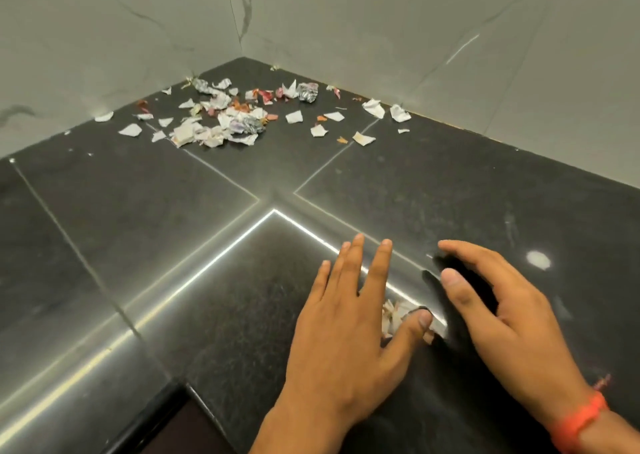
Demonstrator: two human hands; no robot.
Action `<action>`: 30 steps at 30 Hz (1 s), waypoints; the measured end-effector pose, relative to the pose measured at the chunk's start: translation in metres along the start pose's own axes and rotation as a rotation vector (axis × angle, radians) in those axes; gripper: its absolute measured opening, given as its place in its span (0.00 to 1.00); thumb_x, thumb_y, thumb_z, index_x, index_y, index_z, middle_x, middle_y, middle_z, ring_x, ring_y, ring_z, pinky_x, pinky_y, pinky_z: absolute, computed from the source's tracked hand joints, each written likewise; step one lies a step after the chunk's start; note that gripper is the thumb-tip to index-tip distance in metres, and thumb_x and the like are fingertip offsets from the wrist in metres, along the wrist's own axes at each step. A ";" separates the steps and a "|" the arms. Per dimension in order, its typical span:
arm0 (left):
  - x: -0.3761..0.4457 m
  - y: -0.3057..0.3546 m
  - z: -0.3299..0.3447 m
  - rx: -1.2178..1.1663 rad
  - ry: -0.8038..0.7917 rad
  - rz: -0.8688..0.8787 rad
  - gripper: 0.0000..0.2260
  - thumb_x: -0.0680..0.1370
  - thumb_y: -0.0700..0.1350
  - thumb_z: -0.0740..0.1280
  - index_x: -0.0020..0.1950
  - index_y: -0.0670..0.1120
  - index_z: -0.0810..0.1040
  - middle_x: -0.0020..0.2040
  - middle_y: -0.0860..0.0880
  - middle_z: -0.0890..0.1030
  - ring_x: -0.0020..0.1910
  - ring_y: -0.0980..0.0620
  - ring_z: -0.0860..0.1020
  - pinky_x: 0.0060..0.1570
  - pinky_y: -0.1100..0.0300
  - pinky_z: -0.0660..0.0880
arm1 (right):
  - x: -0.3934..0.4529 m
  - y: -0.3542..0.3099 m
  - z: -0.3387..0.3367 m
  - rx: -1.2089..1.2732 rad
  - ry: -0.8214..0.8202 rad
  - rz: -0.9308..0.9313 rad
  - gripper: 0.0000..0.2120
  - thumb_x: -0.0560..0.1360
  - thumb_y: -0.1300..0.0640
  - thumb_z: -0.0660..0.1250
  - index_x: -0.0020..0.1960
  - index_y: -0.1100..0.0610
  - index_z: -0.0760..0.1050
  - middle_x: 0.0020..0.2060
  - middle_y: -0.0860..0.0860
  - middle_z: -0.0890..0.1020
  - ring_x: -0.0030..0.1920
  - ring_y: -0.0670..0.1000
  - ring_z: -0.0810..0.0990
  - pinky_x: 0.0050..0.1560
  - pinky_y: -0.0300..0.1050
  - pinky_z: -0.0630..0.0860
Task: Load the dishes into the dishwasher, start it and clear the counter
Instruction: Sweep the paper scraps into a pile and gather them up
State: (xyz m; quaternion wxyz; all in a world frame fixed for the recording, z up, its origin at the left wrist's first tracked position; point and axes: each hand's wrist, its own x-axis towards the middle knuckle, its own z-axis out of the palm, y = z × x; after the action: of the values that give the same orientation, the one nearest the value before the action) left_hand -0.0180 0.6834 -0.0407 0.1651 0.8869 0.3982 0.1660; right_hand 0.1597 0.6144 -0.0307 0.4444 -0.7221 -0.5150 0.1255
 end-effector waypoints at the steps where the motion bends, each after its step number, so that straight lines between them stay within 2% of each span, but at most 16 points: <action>1: 0.000 -0.001 -0.003 -0.056 0.021 -0.027 0.35 0.80 0.72 0.49 0.82 0.63 0.39 0.83 0.60 0.39 0.79 0.64 0.35 0.78 0.60 0.38 | 0.009 0.000 0.002 0.024 0.008 0.007 0.14 0.80 0.43 0.64 0.64 0.45 0.78 0.60 0.36 0.79 0.63 0.36 0.75 0.59 0.23 0.65; 4: 0.003 -0.003 -0.006 -0.199 0.094 -0.106 0.33 0.78 0.73 0.51 0.80 0.69 0.43 0.81 0.67 0.41 0.79 0.69 0.42 0.77 0.64 0.48 | 0.033 0.001 0.014 0.008 -0.022 -0.020 0.15 0.79 0.40 0.65 0.62 0.44 0.78 0.60 0.36 0.78 0.62 0.35 0.75 0.59 0.23 0.65; 8: 0.018 -0.008 -0.010 -0.230 0.151 -0.198 0.32 0.77 0.75 0.50 0.79 0.69 0.49 0.79 0.73 0.45 0.76 0.72 0.51 0.73 0.64 0.57 | 0.055 0.001 0.031 -0.069 -0.149 -0.068 0.25 0.75 0.30 0.60 0.66 0.41 0.75 0.66 0.35 0.73 0.67 0.39 0.73 0.64 0.42 0.72; 10: 0.021 -0.006 -0.012 -0.256 0.158 -0.232 0.31 0.77 0.75 0.49 0.79 0.71 0.50 0.78 0.74 0.46 0.75 0.72 0.53 0.69 0.67 0.57 | 0.063 -0.001 0.036 -0.094 -0.199 -0.088 0.28 0.73 0.28 0.58 0.67 0.40 0.74 0.67 0.34 0.72 0.67 0.40 0.73 0.64 0.46 0.73; 12: 0.022 -0.004 -0.013 -0.274 0.155 -0.260 0.31 0.76 0.76 0.49 0.78 0.72 0.50 0.78 0.74 0.46 0.75 0.72 0.54 0.66 0.69 0.58 | 0.074 -0.004 0.041 -0.099 -0.235 -0.111 0.29 0.73 0.28 0.57 0.67 0.40 0.74 0.67 0.33 0.71 0.66 0.38 0.72 0.64 0.44 0.72; 16: 0.023 -0.003 -0.015 -0.321 0.214 -0.315 0.35 0.73 0.79 0.47 0.79 0.71 0.52 0.79 0.73 0.48 0.75 0.74 0.56 0.71 0.64 0.63 | 0.100 -0.012 0.060 -0.104 -0.322 -0.154 0.28 0.73 0.28 0.58 0.67 0.39 0.73 0.68 0.33 0.70 0.67 0.37 0.72 0.64 0.42 0.72; 18: 0.029 -0.003 -0.017 -0.351 0.249 -0.366 0.37 0.71 0.81 0.46 0.79 0.71 0.51 0.79 0.72 0.50 0.74 0.74 0.55 0.72 0.62 0.65 | 0.116 -0.016 0.075 -0.110 -0.344 -0.163 0.28 0.73 0.28 0.58 0.67 0.40 0.74 0.69 0.34 0.70 0.67 0.40 0.73 0.65 0.44 0.73; 22: 0.044 -0.005 -0.020 -0.389 0.309 -0.429 0.38 0.69 0.82 0.44 0.78 0.73 0.47 0.79 0.72 0.50 0.74 0.76 0.54 0.72 0.60 0.63 | 0.151 -0.025 0.107 -0.155 -0.355 -0.188 0.31 0.72 0.29 0.57 0.67 0.45 0.75 0.69 0.39 0.72 0.66 0.45 0.75 0.63 0.43 0.72; 27: 0.050 -0.009 -0.021 -0.504 0.363 -0.490 0.37 0.69 0.82 0.49 0.77 0.74 0.54 0.78 0.73 0.54 0.75 0.73 0.58 0.73 0.54 0.66 | 0.168 -0.032 0.124 -0.376 -0.394 -0.232 0.33 0.74 0.29 0.55 0.71 0.48 0.71 0.73 0.45 0.69 0.72 0.49 0.69 0.71 0.49 0.65; 29: 0.049 -0.010 -0.025 -0.582 0.367 -0.495 0.34 0.71 0.78 0.57 0.75 0.73 0.58 0.77 0.72 0.58 0.74 0.71 0.61 0.72 0.55 0.67 | 0.167 -0.033 0.126 -0.452 -0.393 -0.249 0.33 0.76 0.30 0.56 0.72 0.49 0.71 0.73 0.47 0.69 0.73 0.50 0.68 0.71 0.49 0.65; 30: 0.049 -0.011 -0.028 -0.621 0.357 -0.489 0.31 0.73 0.72 0.62 0.75 0.72 0.61 0.77 0.72 0.59 0.74 0.71 0.62 0.72 0.56 0.68 | 0.166 -0.033 0.126 -0.477 -0.382 -0.259 0.32 0.76 0.31 0.57 0.72 0.50 0.71 0.73 0.48 0.69 0.73 0.51 0.69 0.71 0.50 0.66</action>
State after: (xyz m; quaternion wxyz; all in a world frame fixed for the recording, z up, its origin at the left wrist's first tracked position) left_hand -0.0066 0.7318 -0.0131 0.3870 0.6320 0.5503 0.3848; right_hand 0.1308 0.8235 -0.0313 0.1704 -0.6978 -0.6915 0.0770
